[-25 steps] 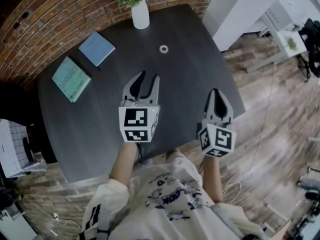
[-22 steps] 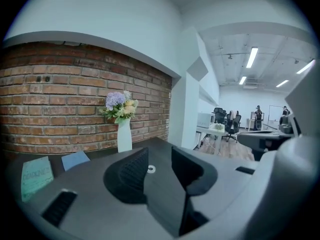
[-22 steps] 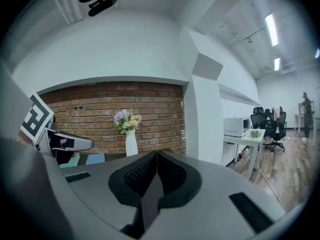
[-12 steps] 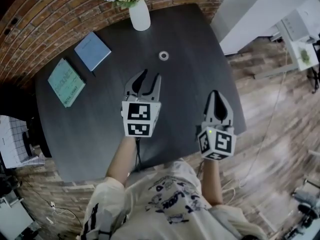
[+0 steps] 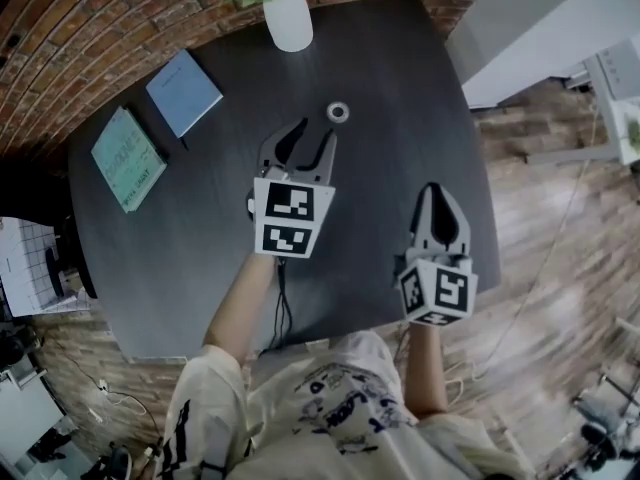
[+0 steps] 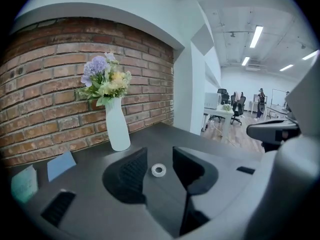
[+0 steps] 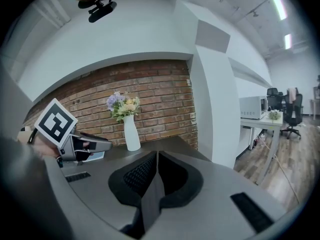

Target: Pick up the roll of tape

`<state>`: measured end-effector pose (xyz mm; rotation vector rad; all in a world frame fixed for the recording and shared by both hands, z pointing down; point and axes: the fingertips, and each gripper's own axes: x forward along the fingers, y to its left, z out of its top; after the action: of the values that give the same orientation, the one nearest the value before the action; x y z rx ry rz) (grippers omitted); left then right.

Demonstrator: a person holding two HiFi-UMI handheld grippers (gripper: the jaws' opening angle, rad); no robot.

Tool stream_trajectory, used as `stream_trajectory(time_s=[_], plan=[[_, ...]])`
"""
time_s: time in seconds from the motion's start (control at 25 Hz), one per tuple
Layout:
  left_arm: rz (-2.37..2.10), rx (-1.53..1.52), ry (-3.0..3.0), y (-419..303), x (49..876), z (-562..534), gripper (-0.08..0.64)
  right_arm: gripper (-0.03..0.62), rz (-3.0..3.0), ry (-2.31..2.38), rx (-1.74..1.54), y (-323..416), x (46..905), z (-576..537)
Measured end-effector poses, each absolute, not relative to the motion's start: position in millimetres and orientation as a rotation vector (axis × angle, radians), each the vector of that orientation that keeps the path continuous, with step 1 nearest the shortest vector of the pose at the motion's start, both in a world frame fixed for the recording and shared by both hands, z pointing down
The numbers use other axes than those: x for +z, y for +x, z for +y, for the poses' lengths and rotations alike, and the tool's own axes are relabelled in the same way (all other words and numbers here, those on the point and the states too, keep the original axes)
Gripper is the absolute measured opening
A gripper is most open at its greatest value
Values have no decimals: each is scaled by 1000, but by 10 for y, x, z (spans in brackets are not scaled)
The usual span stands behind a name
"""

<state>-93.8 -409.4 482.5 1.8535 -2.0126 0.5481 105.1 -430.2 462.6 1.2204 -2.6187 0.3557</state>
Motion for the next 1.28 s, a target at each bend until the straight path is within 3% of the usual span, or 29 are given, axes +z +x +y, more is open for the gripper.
stream_trajectory(time_s=[0.68, 1.28], plan=[[-1859, 661, 1766, -946, 5929, -4747, 215, 5, -2559, 1126, 425, 813, 5162, -4593], [-1797, 718, 1669, -1044, 6445, -4874, 219, 5, -2528, 1084, 457, 718, 5393, -4692]])
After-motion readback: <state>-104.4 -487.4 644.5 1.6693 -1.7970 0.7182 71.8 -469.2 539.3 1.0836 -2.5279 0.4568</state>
